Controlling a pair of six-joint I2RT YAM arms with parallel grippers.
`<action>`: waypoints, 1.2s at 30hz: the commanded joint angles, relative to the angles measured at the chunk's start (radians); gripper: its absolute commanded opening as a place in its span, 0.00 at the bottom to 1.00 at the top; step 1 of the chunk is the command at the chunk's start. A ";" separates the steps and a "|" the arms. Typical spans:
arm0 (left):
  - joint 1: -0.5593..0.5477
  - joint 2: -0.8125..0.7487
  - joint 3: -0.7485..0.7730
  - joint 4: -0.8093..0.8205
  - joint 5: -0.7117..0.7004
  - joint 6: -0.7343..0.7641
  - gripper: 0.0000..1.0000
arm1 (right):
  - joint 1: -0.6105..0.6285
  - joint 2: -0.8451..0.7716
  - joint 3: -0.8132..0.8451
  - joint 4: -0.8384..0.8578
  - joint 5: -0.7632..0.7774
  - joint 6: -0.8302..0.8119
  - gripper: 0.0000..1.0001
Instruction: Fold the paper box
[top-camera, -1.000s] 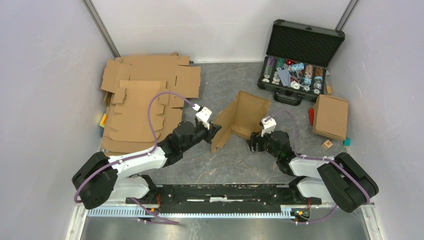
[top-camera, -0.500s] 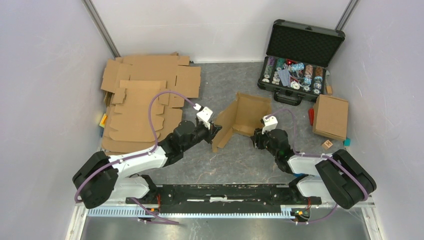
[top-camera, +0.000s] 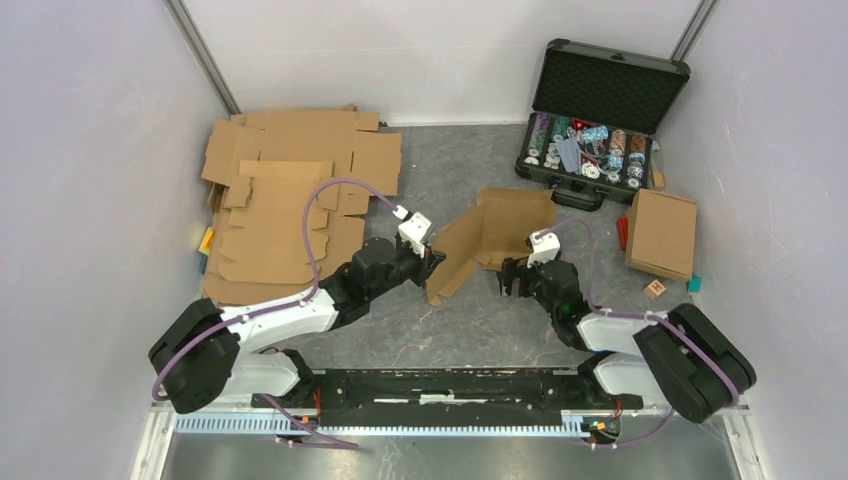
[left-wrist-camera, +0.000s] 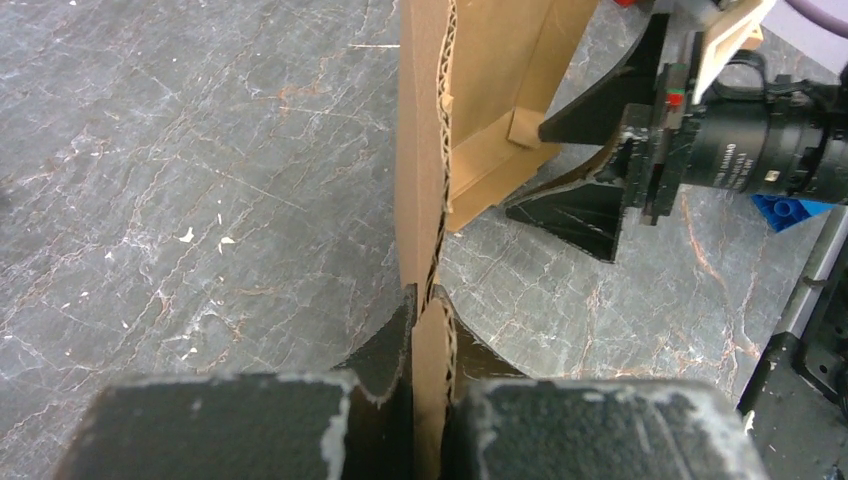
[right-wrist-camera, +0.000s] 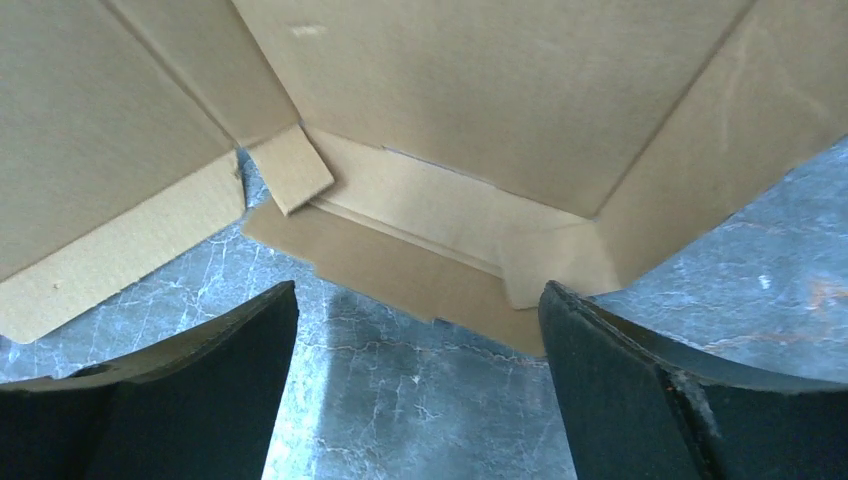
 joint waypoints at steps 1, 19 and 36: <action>-0.005 0.008 0.029 -0.065 0.001 -0.021 0.05 | 0.002 -0.118 -0.049 0.030 0.030 -0.043 0.98; -0.001 -0.063 0.042 -0.165 -0.149 0.038 0.06 | -0.178 -0.574 -0.190 -0.195 -0.119 0.042 0.98; -0.001 -0.053 0.054 -0.170 -0.104 0.057 0.08 | -0.510 0.166 0.047 0.650 -0.665 0.266 0.98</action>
